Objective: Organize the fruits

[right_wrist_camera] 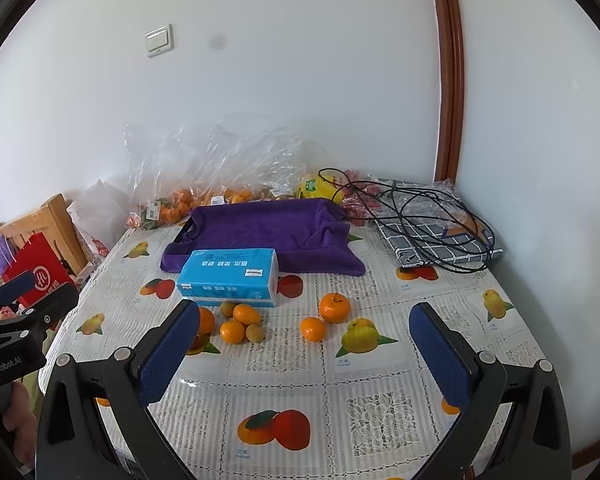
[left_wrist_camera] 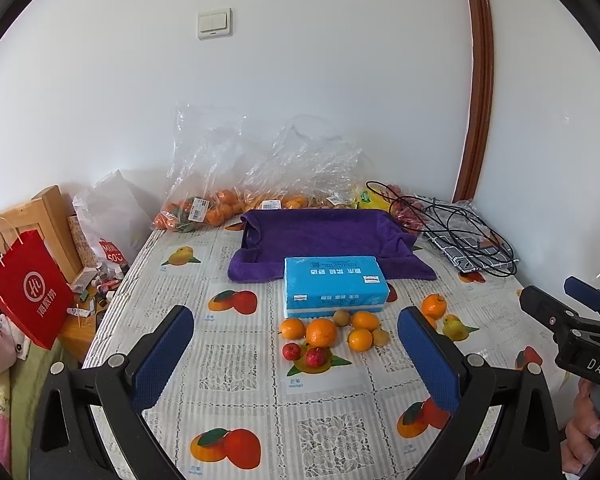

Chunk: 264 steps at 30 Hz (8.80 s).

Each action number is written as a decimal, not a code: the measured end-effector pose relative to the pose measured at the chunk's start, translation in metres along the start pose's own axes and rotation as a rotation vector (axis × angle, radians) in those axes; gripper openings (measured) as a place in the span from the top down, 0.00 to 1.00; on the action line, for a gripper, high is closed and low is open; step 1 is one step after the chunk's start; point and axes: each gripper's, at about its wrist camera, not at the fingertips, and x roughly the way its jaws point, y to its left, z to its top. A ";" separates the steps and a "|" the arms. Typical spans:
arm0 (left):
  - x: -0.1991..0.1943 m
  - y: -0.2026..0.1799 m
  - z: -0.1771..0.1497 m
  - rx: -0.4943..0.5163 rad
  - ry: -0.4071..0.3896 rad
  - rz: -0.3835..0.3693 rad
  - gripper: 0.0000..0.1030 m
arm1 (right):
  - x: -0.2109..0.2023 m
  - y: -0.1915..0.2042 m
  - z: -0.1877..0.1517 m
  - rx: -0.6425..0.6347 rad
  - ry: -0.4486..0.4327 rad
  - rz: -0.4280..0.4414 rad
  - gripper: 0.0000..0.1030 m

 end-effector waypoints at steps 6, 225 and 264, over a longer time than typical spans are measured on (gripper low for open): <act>0.000 -0.002 -0.001 0.006 -0.004 -0.001 0.00 | 0.000 0.001 -0.001 0.009 0.001 0.008 0.00; 0.248 0.021 0.119 0.011 0.202 -0.077 0.77 | 0.249 0.013 0.133 -0.013 0.085 0.138 0.57; 0.424 0.014 0.082 -0.011 0.449 -0.120 0.76 | 0.424 0.008 0.103 -0.026 0.372 0.139 0.55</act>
